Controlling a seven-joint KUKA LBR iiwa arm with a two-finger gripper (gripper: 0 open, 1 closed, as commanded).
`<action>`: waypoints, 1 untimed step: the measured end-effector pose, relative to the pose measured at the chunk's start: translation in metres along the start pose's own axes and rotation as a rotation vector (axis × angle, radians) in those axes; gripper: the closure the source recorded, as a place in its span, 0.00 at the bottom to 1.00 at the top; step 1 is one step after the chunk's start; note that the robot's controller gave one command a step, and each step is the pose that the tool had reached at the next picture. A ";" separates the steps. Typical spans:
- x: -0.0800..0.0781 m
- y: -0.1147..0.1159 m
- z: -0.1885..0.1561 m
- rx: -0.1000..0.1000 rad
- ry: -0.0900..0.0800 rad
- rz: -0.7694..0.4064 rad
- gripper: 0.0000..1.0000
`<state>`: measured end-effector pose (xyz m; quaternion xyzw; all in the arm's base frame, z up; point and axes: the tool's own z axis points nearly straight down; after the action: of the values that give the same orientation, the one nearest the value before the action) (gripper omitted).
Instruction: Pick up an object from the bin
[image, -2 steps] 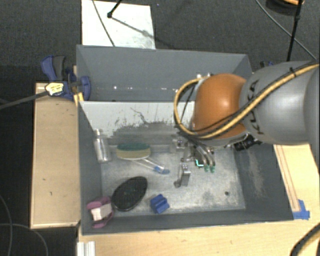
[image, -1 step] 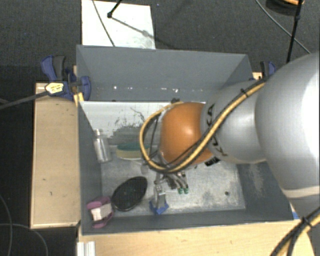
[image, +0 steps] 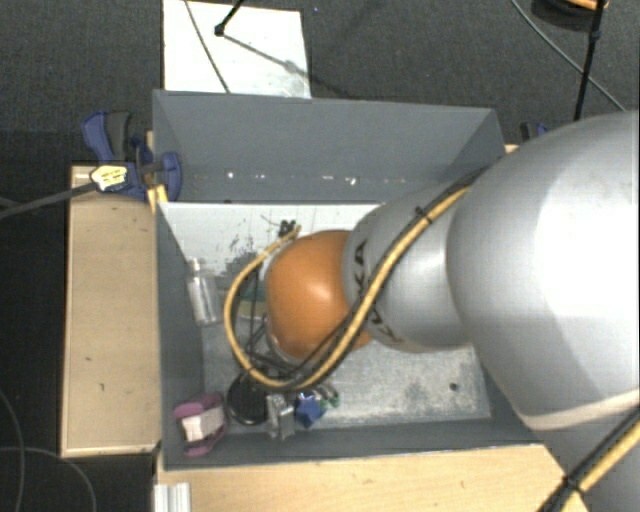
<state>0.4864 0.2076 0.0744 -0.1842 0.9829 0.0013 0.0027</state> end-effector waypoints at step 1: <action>0.002 -0.001 0.001 0.001 0.004 0.007 1.00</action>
Offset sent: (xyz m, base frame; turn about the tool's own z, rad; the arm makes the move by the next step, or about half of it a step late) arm 0.0000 0.0000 0.0000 0.0000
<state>0.4855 0.2057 0.0733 -0.1807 0.9835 0.0006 0.0006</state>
